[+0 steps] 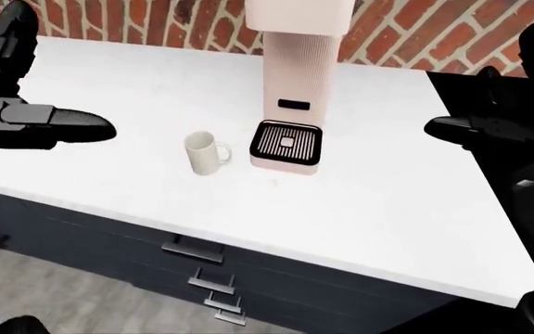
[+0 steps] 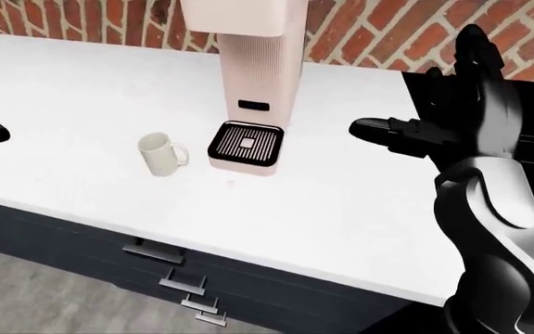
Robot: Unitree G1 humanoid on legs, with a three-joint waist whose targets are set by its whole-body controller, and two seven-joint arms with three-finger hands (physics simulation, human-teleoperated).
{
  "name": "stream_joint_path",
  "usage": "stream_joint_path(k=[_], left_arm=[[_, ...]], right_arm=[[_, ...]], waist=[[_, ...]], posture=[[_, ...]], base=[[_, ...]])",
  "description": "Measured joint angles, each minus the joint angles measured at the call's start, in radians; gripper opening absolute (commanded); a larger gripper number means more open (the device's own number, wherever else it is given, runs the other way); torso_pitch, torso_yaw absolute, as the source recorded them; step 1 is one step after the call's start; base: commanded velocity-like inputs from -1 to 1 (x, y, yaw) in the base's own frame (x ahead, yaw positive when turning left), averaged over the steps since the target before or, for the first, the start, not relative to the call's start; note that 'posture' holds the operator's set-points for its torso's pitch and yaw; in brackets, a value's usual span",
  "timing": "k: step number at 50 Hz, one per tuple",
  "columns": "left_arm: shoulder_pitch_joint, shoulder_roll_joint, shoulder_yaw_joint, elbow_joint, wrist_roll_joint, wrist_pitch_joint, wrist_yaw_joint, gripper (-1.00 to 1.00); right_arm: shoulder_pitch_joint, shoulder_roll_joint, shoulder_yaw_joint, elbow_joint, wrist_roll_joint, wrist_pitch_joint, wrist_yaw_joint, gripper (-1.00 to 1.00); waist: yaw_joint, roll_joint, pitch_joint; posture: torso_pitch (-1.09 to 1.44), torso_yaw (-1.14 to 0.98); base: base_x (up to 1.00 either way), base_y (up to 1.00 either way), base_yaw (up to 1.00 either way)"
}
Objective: Pick the mug from under the coffee machine dispenser and place it on the counter.
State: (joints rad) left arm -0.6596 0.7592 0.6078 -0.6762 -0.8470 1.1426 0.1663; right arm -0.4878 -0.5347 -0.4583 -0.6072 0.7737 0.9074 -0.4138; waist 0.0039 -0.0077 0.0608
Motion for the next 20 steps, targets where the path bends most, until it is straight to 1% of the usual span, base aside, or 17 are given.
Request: stream_joint_path(k=[2,4,7,9,12,15,20], left_arm=[[0.004,0.058,0.010,0.006,-0.083,-0.023,0.049,1.00],[0.012,0.121,0.008,0.019,-0.166,-0.055,0.093,1.00],[0.022,0.229,0.010,0.048,-0.292,-0.110,0.156,1.00],[0.046,0.285,0.014,0.060,-0.352,-0.160,0.189,1.00],[0.081,0.348,0.020,0.069,-0.411,-0.222,0.212,1.00],[0.112,0.410,0.040,0.088,-0.462,-0.268,0.224,1.00],[0.157,0.478,0.068,0.104,-0.516,-0.336,0.243,1.00]], right_arm=[[-0.004,-0.005,-0.004,0.001,0.004,0.002,-0.002,1.00],[-0.003,-0.006,-0.004,0.000,0.004,-0.002,-0.002,1.00],[-0.002,-0.006,0.000,0.001,0.005,-0.006,0.000,1.00],[-0.001,-0.007,-0.001,0.002,0.006,-0.006,0.001,1.00],[-0.001,-0.007,-0.002,0.004,0.005,-0.005,0.000,1.00],[0.001,-0.006,0.000,0.004,0.004,-0.006,0.000,1.00],[-0.001,-0.008,-0.003,0.003,0.007,-0.003,0.000,1.00]], waist=[[0.001,0.003,0.001],[0.001,0.005,0.002],[-0.001,0.008,0.005],[-0.001,0.012,0.006],[-0.001,0.018,0.009],[-0.002,0.021,0.011],[-0.001,0.025,0.013]], posture=[[0.00,0.00],[0.00,0.00],[0.00,0.00],[0.00,0.00],[0.00,0.00],[0.00,0.00],[0.00,0.00]], base=[[0.00,0.00,0.00],[0.00,0.00,0.00],[0.00,0.00,0.00],[0.00,0.00,0.00],[0.00,0.00,0.00],[0.00,0.00,0.00],[0.00,0.00,0.00]])
